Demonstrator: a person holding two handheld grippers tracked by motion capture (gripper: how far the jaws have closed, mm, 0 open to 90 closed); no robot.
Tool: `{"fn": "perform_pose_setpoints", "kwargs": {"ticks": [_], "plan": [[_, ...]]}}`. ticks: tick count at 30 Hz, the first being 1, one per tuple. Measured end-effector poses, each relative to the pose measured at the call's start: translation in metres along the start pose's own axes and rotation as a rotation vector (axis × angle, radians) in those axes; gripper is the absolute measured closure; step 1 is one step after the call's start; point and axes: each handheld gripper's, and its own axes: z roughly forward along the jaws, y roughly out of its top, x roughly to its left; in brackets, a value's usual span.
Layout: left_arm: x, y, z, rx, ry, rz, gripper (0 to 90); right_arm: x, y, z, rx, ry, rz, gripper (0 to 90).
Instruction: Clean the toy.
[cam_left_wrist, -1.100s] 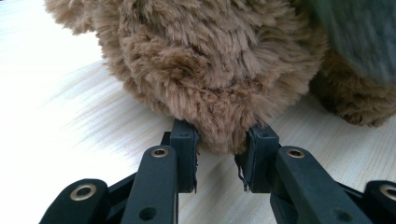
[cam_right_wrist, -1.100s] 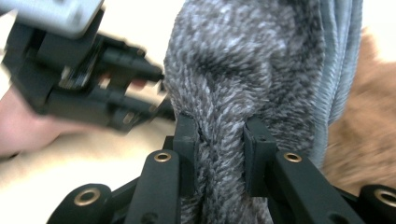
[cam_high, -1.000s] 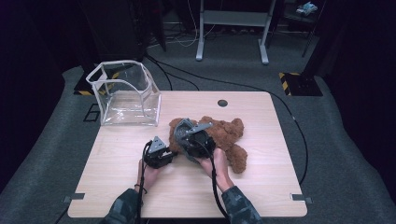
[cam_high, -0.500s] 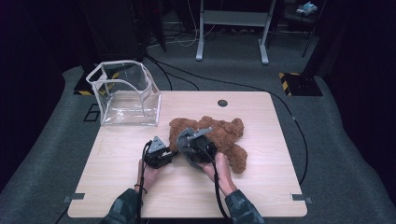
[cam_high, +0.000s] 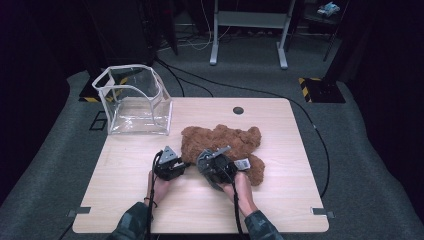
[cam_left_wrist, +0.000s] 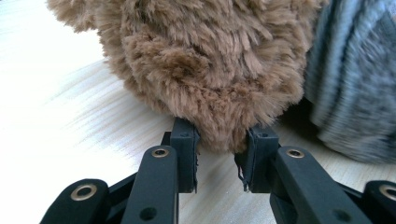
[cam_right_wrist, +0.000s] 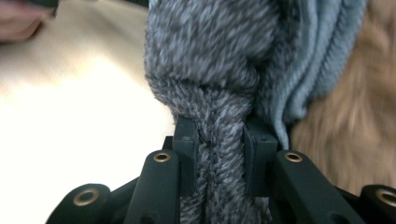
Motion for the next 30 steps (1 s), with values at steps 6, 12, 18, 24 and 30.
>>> {"fn": "perform_pose_setpoints", "kwargs": {"ticks": [6, 12, 18, 24, 30], "plan": [[-0.001, 0.0, 0.0, -0.001, 0.003, 0.0, 69.9, -0.002, -0.006, -0.037, -0.077, 0.033, -0.01, 70.9], [-0.001, 0.0, 0.001, 0.004, 0.004, 0.002, 69.9, -0.014, 0.014, -0.075, -0.198, -0.096, -0.032, 71.1], [-0.001, 0.0, 0.001, 0.002, 0.005, 0.004, 70.0, -0.032, 0.007, -0.049, -0.114, -0.157, 0.006, 71.7], [-0.002, 0.0, 0.001, 0.009, 0.003, 0.013, 70.0, -0.045, -0.011, -0.042, -0.1, -0.132, 0.078, 72.4], [-0.002, 0.0, 0.001, 0.002, 0.007, 0.006, 69.9, -0.045, -0.011, -0.056, -0.117, -0.143, 0.058, 72.4]]}}
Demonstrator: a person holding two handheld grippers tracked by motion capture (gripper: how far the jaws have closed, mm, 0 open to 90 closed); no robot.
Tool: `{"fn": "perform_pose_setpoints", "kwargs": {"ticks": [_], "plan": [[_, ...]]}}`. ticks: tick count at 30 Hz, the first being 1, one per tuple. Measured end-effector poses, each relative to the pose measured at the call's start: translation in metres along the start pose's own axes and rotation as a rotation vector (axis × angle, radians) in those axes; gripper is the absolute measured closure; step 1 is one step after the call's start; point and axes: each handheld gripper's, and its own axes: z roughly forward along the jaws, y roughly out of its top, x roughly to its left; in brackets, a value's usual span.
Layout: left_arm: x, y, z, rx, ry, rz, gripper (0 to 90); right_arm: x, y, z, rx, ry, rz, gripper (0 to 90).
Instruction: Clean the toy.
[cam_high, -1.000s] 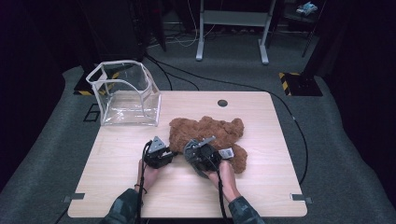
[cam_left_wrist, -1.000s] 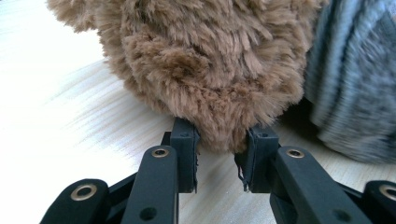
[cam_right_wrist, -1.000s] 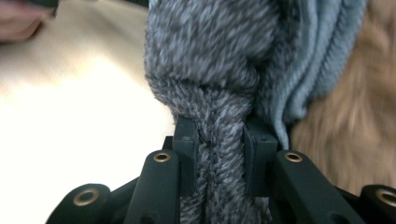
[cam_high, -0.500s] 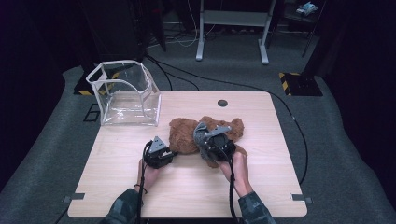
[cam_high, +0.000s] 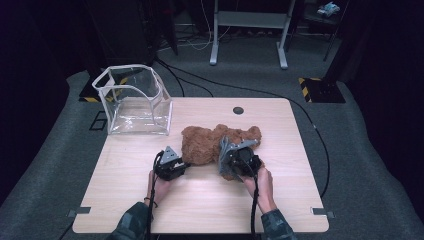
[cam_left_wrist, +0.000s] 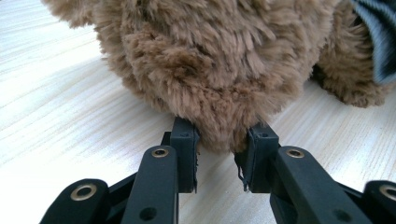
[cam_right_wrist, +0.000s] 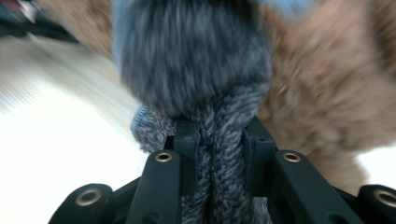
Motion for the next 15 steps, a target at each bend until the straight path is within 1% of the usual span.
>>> {"fn": "perform_pose_setpoints", "kwargs": {"ticks": [1, 2, 3, 4, 5, 6, 7, 8, 9, 10, 11, 12, 13, 14, 15], "plan": [[0.0, 0.0, 0.0, 0.0, -0.002, -0.001, 69.9, 0.002, 0.002, -0.005, -0.023, -0.011, -0.011, 72.5], [0.0, 0.0, 0.0, 0.001, -0.002, -0.001, 69.9, 0.005, 0.005, -0.011, -0.048, -0.041, -0.032, 72.5], [0.0, 0.0, 0.0, 0.001, 0.001, 0.0, 69.9, 0.01, 0.008, -0.016, -0.06, -0.079, -0.052, 72.6], [0.0, 0.0, 0.0, 0.001, 0.001, 0.0, 70.0, 0.014, 0.011, -0.018, -0.067, -0.111, -0.096, 72.6], [0.0, 0.0, 0.0, 0.002, -0.001, 0.0, 70.0, 0.016, 0.012, -0.017, -0.055, -0.134, -0.106, 72.6], [0.0, 0.0, 0.0, 0.002, -0.001, -0.001, 70.0, 0.017, 0.013, -0.013, -0.03, -0.157, -0.136, 72.6], [0.0, 0.0, 0.0, 0.001, 0.001, -0.001, 69.9, 0.018, 0.012, -0.007, -0.006, -0.169, -0.145, 72.8], [0.0, 0.0, 0.0, 0.003, 0.0, 0.001, 70.0, 0.017, 0.01, -0.001, 0.015, -0.168, -0.144, 72.9], [0.0, 0.0, 0.0, 0.006, -0.001, 0.002, 70.0, 0.015, 0.007, 0.006, 0.033, -0.155, -0.146, 73.1], [0.0, 0.0, 0.0, 0.011, 0.0, 0.01, 70.0, 0.013, 0.003, 0.01, 0.03, -0.152, -0.13, 73.2], [0.0, 0.0, 0.0, 0.013, -0.001, 0.007, 70.0, 0.011, 0.001, 0.012, 0.031, -0.138, -0.121, 73.4], [-0.001, 0.0, 0.0, 0.013, -0.002, 0.008, 70.0, 0.009, -0.002, 0.014, 0.033, -0.121, -0.102, 73.5], [-0.001, 0.0, 0.0, 0.014, -0.002, 0.009, 70.0, 0.007, -0.004, 0.016, 0.046, -0.101, -0.09, 73.6], [-0.001, 0.001, 0.0, 0.015, -0.002, 0.01, 70.0, 0.005, -0.006, 0.016, 0.06, -0.087, -0.089, 73.7], [-0.001, 0.001, 0.0, 0.015, -0.001, 0.01, 70.0, 0.005, -0.008, 0.016, 0.059, -0.084, -0.068, 73.7]]}}
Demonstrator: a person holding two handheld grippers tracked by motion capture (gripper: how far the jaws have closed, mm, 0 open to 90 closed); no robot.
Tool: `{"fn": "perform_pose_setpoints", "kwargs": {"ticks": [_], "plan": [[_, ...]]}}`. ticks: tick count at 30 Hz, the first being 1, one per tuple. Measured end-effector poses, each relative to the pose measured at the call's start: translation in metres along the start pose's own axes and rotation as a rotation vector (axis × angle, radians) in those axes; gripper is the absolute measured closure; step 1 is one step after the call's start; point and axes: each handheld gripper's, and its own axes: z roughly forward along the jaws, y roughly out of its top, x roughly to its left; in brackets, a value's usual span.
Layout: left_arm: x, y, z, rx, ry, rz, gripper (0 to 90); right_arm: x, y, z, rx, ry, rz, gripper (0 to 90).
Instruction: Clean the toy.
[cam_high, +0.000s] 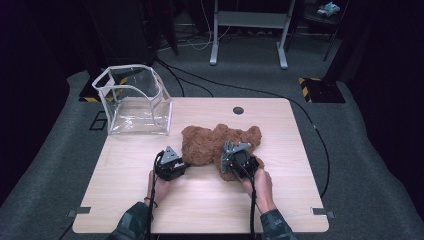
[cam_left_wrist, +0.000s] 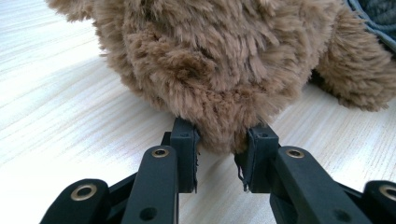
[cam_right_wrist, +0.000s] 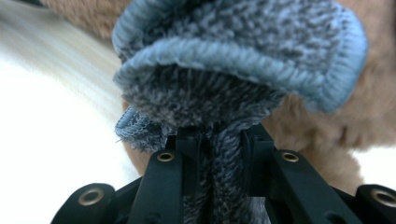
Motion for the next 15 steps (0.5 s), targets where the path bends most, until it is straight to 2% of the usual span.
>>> {"fn": "perform_pose_setpoints", "kwargs": {"ticks": [6, 10, 12, 13, 15], "plan": [[0.0, 0.0, 0.0, 0.0, 0.002, -0.001, 70.0, 0.001, -0.013, 0.011, 0.12, 0.022, 0.009, 73.8], [0.0, 0.0, 0.0, -0.006, 0.006, -0.006, 70.0, 0.002, -0.013, 0.004, 0.107, 0.084, 0.031, 73.3], [0.001, 0.0, 0.0, -0.006, 0.003, -0.008, 70.0, 0.001, -0.006, -0.003, 0.044, 0.076, -0.006, 72.9], [0.001, 0.0, 0.0, -0.01, 0.005, -0.01, 70.0, 0.002, -0.002, -0.008, 0.019, 0.079, 0.01, 72.7], [0.001, 0.0, 0.0, -0.01, 0.005, -0.008, 70.0, 0.004, 0.006, -0.015, -0.022, 0.05, -0.001, 72.5]]}}
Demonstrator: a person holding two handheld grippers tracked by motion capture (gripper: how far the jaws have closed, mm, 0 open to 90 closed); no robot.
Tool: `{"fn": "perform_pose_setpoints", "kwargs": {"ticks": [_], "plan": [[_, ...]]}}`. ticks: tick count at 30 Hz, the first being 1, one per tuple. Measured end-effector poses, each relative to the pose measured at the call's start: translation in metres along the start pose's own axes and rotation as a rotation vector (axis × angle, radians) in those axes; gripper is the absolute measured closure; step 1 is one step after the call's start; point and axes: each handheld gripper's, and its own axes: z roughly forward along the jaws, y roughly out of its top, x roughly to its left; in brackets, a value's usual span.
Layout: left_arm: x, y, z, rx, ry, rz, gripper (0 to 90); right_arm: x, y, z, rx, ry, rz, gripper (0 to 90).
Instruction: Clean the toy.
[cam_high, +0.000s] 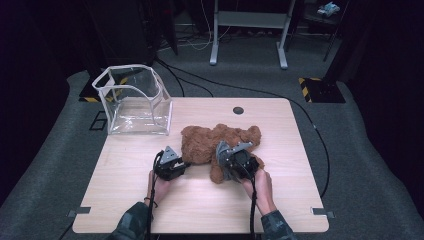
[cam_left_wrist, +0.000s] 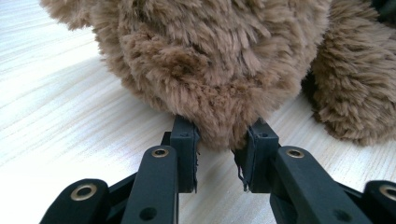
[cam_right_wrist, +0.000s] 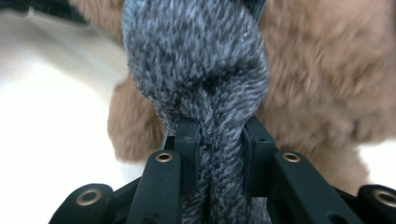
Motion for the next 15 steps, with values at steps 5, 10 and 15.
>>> {"fn": "perform_pose_setpoints", "kwargs": {"ticks": [5, 10, 15], "plan": [[0.0, 0.0, 0.0, 0.003, 0.0, 0.0, 70.0, 0.012, -0.001, 0.016, 0.037, 0.02, -0.035, 72.7], [0.0, 0.0, 0.0, 0.001, -0.002, 0.0, 70.0, 0.023, -0.011, 0.024, 0.099, 0.094, -0.063, 72.7], [0.0, 0.0, 0.0, 0.0, 0.0, 0.0, 70.0, 0.01, 0.002, -0.003, 0.006, 0.046, -0.045, 72.0]]}}
